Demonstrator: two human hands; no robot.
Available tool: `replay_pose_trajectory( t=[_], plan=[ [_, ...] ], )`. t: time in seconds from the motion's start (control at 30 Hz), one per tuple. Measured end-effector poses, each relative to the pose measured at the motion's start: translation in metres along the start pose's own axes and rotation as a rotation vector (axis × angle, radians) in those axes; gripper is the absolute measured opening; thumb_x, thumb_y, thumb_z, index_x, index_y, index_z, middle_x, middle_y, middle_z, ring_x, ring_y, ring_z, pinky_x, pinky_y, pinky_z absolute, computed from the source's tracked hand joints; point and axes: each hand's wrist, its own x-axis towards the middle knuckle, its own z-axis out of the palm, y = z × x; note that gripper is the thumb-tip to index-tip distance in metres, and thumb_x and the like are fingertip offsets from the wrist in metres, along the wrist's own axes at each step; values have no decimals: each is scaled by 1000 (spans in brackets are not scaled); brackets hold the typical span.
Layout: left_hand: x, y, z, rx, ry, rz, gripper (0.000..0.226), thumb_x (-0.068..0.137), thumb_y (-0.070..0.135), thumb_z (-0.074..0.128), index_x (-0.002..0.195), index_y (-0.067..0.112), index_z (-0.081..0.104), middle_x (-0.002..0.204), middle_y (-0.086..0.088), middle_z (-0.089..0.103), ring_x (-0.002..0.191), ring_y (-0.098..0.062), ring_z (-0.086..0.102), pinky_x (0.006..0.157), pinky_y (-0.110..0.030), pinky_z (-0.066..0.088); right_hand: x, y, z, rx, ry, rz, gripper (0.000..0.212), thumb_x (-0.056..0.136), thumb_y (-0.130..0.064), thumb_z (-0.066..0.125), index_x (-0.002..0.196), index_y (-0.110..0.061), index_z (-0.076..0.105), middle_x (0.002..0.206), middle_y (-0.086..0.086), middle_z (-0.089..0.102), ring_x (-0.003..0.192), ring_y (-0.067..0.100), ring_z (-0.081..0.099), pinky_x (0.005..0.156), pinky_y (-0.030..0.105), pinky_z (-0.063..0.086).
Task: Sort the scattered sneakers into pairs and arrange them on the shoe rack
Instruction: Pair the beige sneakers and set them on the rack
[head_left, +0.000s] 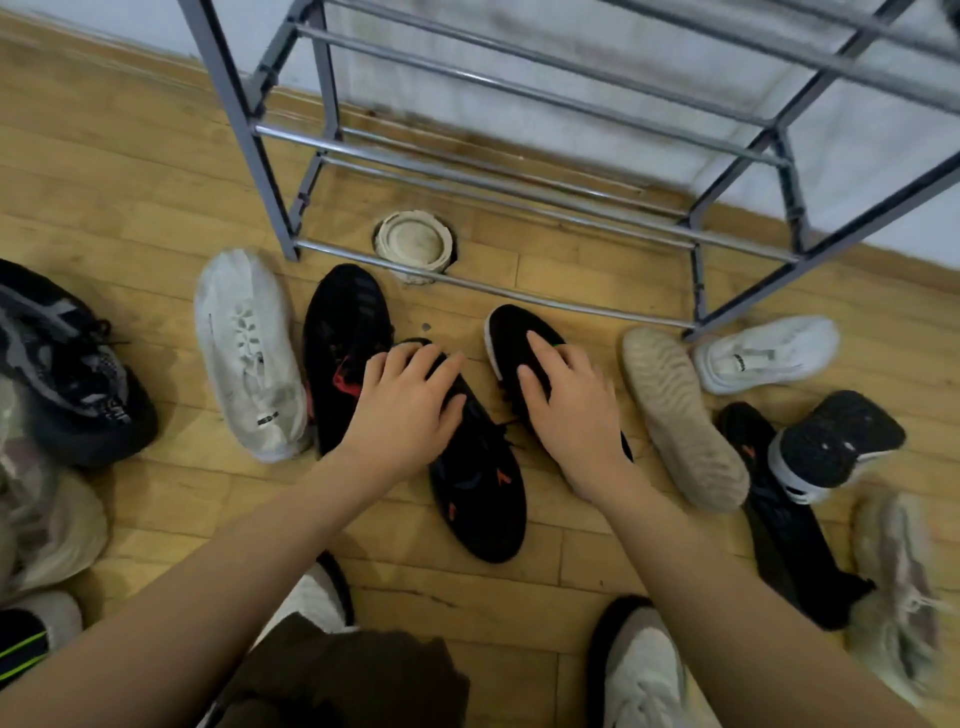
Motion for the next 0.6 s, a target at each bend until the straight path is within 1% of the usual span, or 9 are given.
replay_pose_trajectory(
  t=[0.07,0.13,0.2,0.3,0.37,0.43,0.5,0.53,0.6],
  plan=[
    [20,23,-4,-30,30,27,52,85,38,32,122,14,58,120,-8,61,109,-34,54,90,-48,40,10,14,-25,42,-12,24,45,98,-40,39,141,-29,38,130,5,50,117,27,47,95,43,40],
    [40,49,-7,-66,60,76,46,85,35,40,122,13,59,119,-9,62,106,-35,55,89,-48,41,21,36,-51,91,-36,50,44,98,-40,38,141,-27,39,133,5,49,121,26,46,98,42,39],
    [59,76,-7,-72,96,148,43,84,31,47,119,12,61,116,-10,63,103,-36,56,87,-48,42,28,64,-76,92,-65,55,44,99,-38,38,141,-25,40,134,7,50,123,26,46,98,38,40],
    [84,117,2,-75,85,223,39,83,29,47,113,10,63,114,-11,63,101,-36,57,85,-47,42,29,105,-98,42,-61,28,43,99,-35,39,141,-22,42,124,10,56,112,28,53,90,42,45],
    [98,142,15,-97,29,236,45,85,32,37,116,12,61,117,-10,62,105,-35,55,88,-47,41,26,132,-96,7,-76,72,43,99,-36,37,139,-21,43,126,10,56,112,28,53,91,43,44],
    [111,165,32,-92,-42,248,50,87,35,29,124,15,56,126,-10,56,113,-34,50,94,-46,35,25,156,-85,46,-108,159,43,98,-38,36,137,-22,44,127,10,54,113,29,52,91,44,45],
    [123,183,54,-57,-154,252,44,94,34,33,133,19,45,140,-8,43,125,-33,39,102,-44,26,24,176,-71,91,-101,222,37,97,-37,37,129,-21,48,113,12,56,103,33,55,81,45,47],
    [127,189,66,-39,-192,257,43,96,34,35,136,20,41,143,-8,38,128,-32,34,104,-44,23,22,185,-65,80,-102,241,35,97,-36,38,126,-21,47,110,12,56,100,34,55,80,45,47],
    [132,196,85,-9,-250,258,43,96,33,36,137,22,39,145,-8,34,130,-32,30,106,-44,21,15,203,-51,-3,-121,258,38,97,-37,36,133,-23,40,123,10,52,108,34,51,88,45,42]
  ],
)
